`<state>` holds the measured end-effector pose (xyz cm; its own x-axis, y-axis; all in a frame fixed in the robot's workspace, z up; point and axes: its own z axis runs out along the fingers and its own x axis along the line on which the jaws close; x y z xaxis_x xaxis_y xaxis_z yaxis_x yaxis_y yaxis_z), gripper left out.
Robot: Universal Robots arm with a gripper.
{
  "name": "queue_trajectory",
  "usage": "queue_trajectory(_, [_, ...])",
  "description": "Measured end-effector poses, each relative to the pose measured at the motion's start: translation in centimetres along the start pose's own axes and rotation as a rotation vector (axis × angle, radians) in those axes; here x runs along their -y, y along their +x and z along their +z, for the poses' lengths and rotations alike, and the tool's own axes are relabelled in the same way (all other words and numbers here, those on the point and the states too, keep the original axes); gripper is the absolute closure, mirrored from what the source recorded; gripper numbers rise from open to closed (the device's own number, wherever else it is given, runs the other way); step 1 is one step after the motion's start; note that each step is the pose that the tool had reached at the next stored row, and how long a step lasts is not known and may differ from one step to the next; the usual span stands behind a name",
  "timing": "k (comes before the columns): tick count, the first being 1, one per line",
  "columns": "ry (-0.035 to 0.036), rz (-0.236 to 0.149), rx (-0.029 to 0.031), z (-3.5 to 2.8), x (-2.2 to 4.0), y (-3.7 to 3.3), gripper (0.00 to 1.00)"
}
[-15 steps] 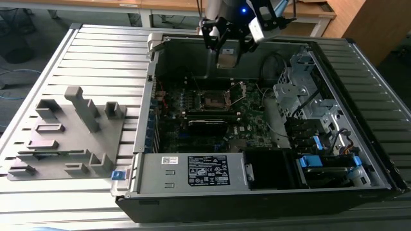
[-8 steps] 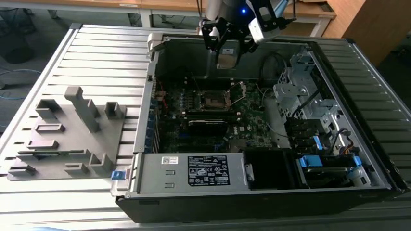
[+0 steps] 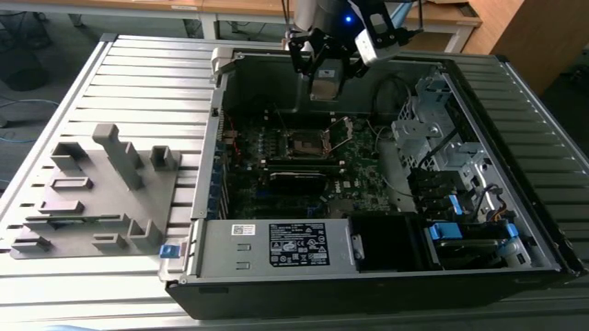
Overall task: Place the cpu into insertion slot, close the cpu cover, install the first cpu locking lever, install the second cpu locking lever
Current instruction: 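Place the cpu into insertion slot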
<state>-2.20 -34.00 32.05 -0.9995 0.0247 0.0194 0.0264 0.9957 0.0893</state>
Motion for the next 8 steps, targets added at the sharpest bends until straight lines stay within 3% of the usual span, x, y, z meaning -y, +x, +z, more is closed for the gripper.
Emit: queue_trajectory(8, [-0.0004, 0.0, 0.0001, 0.19, 0.02, 0.0, 0.46])
